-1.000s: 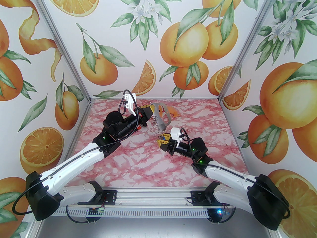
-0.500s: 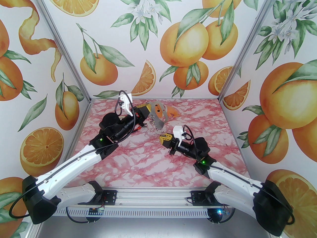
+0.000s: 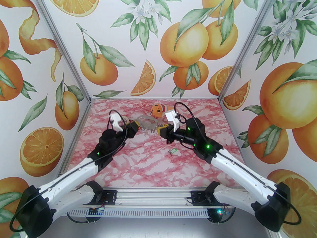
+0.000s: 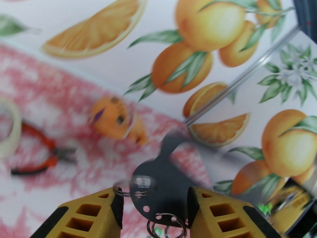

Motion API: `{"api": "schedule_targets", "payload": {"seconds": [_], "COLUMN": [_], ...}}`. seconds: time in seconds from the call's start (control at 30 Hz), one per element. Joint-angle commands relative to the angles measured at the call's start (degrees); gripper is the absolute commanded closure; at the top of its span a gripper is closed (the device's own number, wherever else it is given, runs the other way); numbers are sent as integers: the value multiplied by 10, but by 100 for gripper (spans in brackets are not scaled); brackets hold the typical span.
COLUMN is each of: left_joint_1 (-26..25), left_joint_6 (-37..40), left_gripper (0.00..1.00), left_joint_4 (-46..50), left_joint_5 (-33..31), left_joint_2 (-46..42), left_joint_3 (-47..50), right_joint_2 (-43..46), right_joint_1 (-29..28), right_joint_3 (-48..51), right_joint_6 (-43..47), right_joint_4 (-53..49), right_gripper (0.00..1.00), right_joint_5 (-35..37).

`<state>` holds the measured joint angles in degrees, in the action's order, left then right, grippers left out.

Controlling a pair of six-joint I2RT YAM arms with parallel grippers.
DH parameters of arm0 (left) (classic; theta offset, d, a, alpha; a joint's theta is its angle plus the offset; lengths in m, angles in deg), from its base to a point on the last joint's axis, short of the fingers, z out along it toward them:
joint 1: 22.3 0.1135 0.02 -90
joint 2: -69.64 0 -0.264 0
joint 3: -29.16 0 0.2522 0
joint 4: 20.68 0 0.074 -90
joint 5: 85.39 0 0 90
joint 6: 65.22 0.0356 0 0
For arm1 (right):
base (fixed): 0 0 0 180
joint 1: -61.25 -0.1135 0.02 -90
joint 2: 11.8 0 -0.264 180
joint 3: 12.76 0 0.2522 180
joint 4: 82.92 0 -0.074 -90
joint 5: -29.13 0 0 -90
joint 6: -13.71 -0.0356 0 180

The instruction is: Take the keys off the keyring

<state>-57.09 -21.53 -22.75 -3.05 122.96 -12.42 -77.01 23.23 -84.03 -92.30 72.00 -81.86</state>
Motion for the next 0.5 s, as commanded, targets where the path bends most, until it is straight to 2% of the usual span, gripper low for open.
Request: {"api": "schedule_targets", "payload": {"seconds": [0.0,0.1,0.23,0.37,0.47], "left_joint_1": [2,4,12,12,11], "left_joint_6": [-20,5,88,220,320], "left_gripper": [40,32,30,30,31], "left_joint_4": [46,113,162,115,40], "left_joint_5": [-31,-14,15,84,177], "left_joint_2": [-78,-127,-156,-138,-102], "left_joint_3": [31,47,42,18,1], "right_joint_2": [-28,-59,-79,-88,-97], "right_joint_1": [-2,-5,-22,-49,-68], "right_joint_3": [-63,-120,-165,-194,-222], "right_joint_6": [-27,-29,-15,3,31], "right_joint_4": [-155,-255,-356,-425,-459], "right_gripper": [100,100,100,100,100], "right_joint_5": [59,92,143,156,158]}}
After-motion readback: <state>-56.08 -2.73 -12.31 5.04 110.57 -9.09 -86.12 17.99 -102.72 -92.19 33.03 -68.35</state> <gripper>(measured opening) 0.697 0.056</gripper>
